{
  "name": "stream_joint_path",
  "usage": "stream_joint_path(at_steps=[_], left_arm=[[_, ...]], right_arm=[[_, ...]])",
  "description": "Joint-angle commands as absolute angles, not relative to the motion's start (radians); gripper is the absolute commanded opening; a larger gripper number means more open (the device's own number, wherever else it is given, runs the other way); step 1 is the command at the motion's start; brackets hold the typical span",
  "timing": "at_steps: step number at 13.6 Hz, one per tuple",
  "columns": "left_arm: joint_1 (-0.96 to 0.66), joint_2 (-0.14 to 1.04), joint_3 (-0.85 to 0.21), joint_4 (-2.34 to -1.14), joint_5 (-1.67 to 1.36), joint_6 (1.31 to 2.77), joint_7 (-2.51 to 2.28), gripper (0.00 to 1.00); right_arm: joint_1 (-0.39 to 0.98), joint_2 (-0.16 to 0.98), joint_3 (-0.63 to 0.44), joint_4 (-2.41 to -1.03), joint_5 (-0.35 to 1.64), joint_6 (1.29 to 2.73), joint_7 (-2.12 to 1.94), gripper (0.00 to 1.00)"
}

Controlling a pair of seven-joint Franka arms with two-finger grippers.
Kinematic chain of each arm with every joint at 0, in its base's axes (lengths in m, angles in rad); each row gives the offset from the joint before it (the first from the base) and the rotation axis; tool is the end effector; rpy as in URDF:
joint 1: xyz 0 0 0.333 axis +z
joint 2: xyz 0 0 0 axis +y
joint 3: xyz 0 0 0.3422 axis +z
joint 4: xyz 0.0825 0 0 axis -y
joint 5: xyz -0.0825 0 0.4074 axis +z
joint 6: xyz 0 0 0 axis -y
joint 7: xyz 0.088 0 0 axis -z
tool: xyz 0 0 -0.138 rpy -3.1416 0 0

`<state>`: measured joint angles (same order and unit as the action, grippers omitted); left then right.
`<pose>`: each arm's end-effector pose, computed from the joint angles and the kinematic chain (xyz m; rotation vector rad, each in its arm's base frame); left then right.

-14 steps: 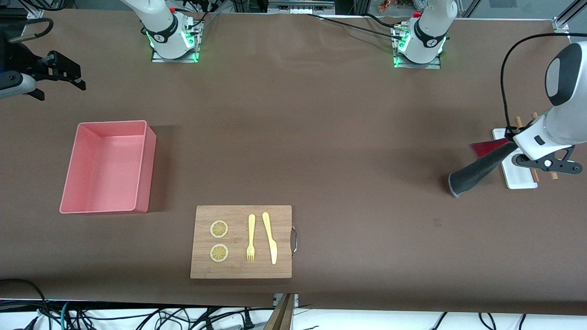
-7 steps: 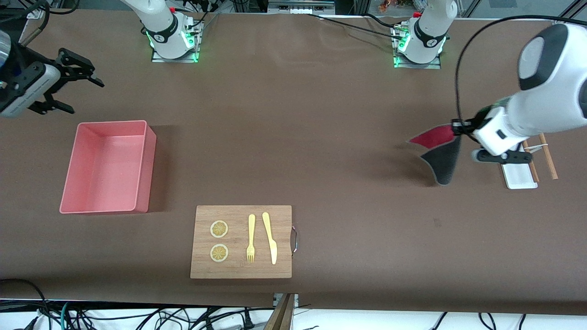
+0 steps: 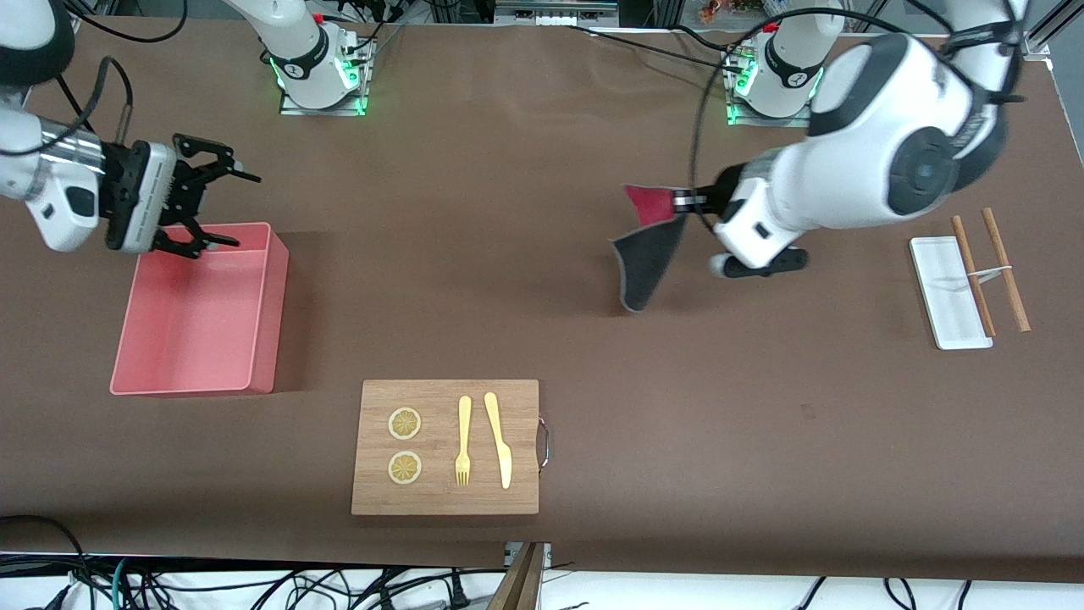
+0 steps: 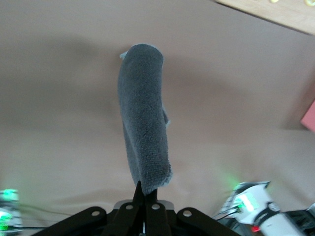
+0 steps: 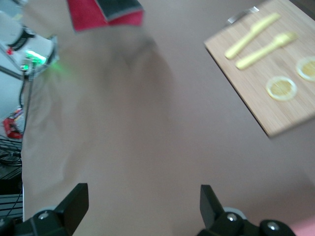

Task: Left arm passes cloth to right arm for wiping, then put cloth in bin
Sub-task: 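Carry the cloth toward the right gripper while the right gripper reaches it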

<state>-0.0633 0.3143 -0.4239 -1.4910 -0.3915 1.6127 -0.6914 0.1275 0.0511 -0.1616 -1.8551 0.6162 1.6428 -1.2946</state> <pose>0.5733 -0.3243 0.4986 2.7172 0.3583 -0.5946 0.5709 0.0578 0.4807 -2.1170 -1.3425 -0.2185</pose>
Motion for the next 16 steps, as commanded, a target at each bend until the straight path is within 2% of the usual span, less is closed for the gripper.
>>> stream_joint_path(at_steps=[1, 3, 7, 9, 12, 16], left_arm=[[-0.152, 0.396, -0.417, -1.387, -0.467, 1.714, -0.879, 0.0], [-0.189, 0.396, -0.416, -1.388, -0.57, 1.832, -0.96, 0.0], [-0.28, 0.416, -0.416, -1.397, -0.855, 2.165, -0.989, 0.0], [-0.308, 0.442, -0.416, -1.396, -1.022, 2.285, -0.986, 0.0], [-0.337, 0.445, -0.416, -1.393, -1.213, 2.342, -0.974, 0.0], [-0.341, 0.439, -0.417, -1.393, -1.21, 2.344, -0.973, 0.0]], right_arm=[[0.109, 0.076, -0.152, -1.949, 0.777, 1.695, -1.528, 1.0], [0.109, 0.121, -0.141, -1.977, 0.885, 1.701, -1.684, 1.0], [0.112, 0.24, -0.091, -1.987, 1.059, 1.691, -1.866, 1.0], [0.113, 0.261, -0.08, -1.991, 1.138, 1.693, -1.904, 1.0], [0.117, 0.27, -0.052, -1.99, 1.196, 1.713, -1.91, 1.0], [0.118, 0.272, -0.008, -1.965, 1.249, 1.785, -1.91, 1.0]])
